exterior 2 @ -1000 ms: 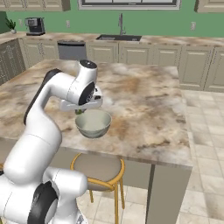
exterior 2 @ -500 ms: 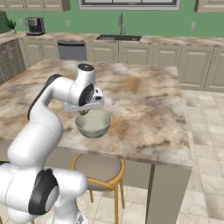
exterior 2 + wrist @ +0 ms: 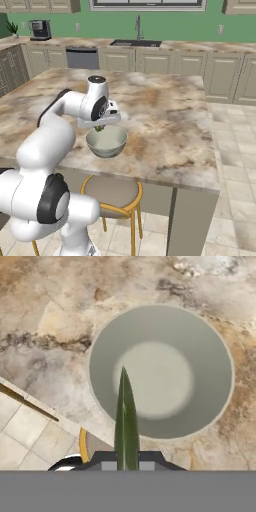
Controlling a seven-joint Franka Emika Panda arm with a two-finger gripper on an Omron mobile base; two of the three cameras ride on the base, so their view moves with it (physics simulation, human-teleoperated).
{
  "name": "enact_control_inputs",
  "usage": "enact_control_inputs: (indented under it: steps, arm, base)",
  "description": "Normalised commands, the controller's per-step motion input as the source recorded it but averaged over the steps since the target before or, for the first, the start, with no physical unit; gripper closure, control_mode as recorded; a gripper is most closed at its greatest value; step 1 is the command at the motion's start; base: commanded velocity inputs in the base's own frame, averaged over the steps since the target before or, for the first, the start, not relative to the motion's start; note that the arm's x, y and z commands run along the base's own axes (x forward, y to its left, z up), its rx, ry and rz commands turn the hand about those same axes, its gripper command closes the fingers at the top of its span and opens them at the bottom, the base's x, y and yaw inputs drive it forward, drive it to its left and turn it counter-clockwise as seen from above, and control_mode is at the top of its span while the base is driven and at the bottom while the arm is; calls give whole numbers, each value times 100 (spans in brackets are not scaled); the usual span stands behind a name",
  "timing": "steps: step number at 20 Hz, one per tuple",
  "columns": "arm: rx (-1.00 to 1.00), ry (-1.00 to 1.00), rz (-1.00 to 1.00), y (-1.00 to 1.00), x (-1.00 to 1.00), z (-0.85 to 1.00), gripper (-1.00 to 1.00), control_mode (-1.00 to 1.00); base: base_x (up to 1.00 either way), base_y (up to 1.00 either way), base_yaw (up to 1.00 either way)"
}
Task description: There is a bowl on the dining counter. Grab a lemon wedge from the fridge and place it in the bowl. Then get the liquor bottle and glass cup from the cabinet and place them next to the bowl.
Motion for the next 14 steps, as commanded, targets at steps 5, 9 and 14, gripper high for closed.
enact_control_inputs:
  steps: [5, 9, 14]
  arm:
    - [-3, 0, 0, 0, 34, -34, 100, -100]
    - [0, 0, 0, 0, 33, -31, 100, -100]
    - [0, 0, 0, 0, 27, -34, 100, -100]
  base:
    - [0, 0, 0]
    - [0, 0, 0]
    - [0, 0, 0]
